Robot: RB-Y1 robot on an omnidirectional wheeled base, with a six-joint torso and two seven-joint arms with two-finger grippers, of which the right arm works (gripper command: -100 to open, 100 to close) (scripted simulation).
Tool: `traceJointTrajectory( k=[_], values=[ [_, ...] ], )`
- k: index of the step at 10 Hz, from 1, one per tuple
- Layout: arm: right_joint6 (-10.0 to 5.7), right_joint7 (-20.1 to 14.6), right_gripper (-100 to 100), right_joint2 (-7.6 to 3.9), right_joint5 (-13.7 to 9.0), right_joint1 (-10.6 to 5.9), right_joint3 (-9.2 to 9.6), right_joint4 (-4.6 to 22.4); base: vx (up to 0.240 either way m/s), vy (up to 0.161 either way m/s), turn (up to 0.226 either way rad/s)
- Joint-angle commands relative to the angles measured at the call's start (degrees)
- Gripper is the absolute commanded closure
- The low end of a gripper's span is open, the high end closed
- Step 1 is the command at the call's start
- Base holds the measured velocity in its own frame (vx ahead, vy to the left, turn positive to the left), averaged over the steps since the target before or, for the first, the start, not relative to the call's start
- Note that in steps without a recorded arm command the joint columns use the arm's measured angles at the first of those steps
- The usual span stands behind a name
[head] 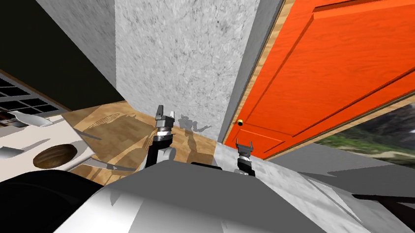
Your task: Pull the door open
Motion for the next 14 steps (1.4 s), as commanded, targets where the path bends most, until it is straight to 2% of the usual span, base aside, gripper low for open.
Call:
traceJointTrajectory(
  k=[1, 7, 10, 14],
  values=[
    [-0.86, -2.1, -100, -0.48, -1.3, -0.6, 0.46, 2.3, 0.074, -0.049, 0.079],
    [-3.0, -8.2, -100, -1.73, -5.9, -2.19, 2.14, 9.2, 0.087, -0.051, 0.084],
    [-4.55, -12.6, -100, -2.62, -9.3, -3.34, 3.35, 14.1, 0.119, -0.077, 0.111],
    [-6.07, -16.9, -100, -3.49, -12.5, -4.47, 4.55, 19.0, 0.12, -0.078, 0.093]
  ],
)
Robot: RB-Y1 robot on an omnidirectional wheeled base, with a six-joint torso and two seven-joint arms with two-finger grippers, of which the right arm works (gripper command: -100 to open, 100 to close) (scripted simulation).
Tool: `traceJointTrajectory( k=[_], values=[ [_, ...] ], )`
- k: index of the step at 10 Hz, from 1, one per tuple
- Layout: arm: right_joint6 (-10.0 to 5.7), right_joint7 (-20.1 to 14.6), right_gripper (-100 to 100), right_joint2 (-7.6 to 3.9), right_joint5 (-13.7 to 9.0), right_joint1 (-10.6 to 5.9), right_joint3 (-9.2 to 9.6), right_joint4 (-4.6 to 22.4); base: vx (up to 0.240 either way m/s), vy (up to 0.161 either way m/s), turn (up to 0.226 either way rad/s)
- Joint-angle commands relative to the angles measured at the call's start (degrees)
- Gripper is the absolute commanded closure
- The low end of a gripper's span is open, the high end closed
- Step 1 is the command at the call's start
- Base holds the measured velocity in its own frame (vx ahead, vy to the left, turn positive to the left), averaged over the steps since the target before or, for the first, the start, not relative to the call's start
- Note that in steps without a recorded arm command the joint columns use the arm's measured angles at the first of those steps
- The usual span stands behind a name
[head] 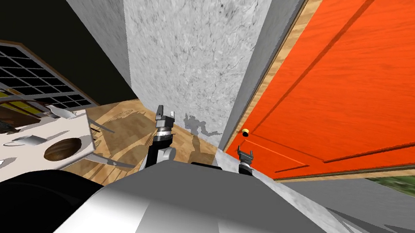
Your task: Pull the door open
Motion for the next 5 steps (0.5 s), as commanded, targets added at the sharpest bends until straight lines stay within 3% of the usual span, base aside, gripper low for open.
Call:
traceJointTrajectory(
  k=[1, 3, 5],
  values=[
    [-0.4, -1.9, -100, -0.61, -1.6, -0.17, 0.39, 1.5, 0.134, -0.078, 0.09],
    [-1.16, -4.1, -100, -1.04, -3.2, -0.73, 0.98, 3.9, 0.12, -0.096, 0.095],
    [-0.93, -3.9, -100, -1.07, -3.3, -0.78, 0.9, 3.7, 0.079, -0.058, 0.032]
  ],
)
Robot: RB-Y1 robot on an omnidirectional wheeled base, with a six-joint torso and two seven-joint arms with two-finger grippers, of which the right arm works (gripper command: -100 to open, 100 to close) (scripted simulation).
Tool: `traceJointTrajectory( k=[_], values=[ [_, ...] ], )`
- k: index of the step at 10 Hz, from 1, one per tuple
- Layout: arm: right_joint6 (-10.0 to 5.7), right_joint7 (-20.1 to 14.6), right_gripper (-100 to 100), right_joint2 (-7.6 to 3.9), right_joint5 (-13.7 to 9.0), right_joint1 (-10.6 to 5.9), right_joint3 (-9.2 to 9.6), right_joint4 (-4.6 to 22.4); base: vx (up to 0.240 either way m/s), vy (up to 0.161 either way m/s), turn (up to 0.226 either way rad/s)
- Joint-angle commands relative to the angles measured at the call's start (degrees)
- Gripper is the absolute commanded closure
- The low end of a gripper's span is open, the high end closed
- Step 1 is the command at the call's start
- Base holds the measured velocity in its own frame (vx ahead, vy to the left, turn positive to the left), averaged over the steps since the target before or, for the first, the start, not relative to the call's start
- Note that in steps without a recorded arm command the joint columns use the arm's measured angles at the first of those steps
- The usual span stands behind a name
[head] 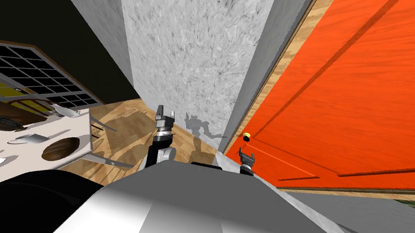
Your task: Pull the door open
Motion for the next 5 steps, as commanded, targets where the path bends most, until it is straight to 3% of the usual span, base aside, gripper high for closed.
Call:
traceJointTrajectory(
  k=[1, 5],
  values=[
    [-0.27, -2.0, -100, -1.19, -0.2, -0.61, -0.62, 2.0, 0.121, -0.004, 0.119],
    [-0.8, -5.9, -100, -3.52, -0.7, -1.78, -1.83, 5.8, 0.17, -0.017, 0.091]
  ],
)
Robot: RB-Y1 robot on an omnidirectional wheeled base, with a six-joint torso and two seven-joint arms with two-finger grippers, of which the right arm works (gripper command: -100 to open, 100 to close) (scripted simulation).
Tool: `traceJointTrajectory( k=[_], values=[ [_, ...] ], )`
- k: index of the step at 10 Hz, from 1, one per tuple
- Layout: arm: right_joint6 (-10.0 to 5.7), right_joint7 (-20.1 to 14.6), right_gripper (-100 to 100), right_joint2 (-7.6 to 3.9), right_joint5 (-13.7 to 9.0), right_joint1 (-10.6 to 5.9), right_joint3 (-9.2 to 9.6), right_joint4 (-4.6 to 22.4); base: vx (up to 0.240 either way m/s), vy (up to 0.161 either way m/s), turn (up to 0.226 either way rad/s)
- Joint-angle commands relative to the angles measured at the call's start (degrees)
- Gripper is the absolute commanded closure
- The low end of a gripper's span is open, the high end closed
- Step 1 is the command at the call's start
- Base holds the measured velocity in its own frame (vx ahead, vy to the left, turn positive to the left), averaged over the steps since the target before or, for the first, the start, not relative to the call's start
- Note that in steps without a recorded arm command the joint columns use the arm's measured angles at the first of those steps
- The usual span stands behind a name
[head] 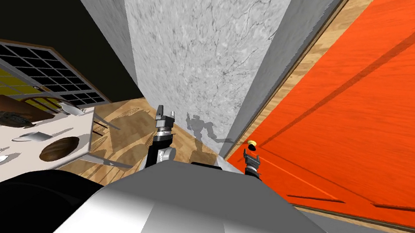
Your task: Pull the door open
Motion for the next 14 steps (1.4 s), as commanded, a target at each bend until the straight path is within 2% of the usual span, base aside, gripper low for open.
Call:
traceJointTrajectory(
  k=[1, 3, 4, 5, 10, 14],
  values=[
    [-0.3, -2.2, -100, -1.33, -0.3, -0.42, -0.65, 1.9, 0.151, -0.031, 0.089],
    [-0.55, -4.0, -100, -2.42, -0.5, -0.98, -1.22, 3.7, 0.143, -0.029, 0.08],
    [-0.54, -3.5, -100, -2.13, -0.4, -0.81, -0.98, 3.2, 0.065, -0.012, 0.018],
    [-0.54, -3.5, 100, -2.13, -0.4, -0.81, -0.98, 3.2, -0.009, -0.003, -0.026],
    [-0.54, -3.5, 100, -2.13, -0.4, -0.81, -0.98, 3.2, -0.011, 0.001, 0.003],
    [-1.25, -5.9, 100, -3.98, 0.8, 0.25, 1.75, 2.4, -0.178, -0.001, 0.087]
  ],
)
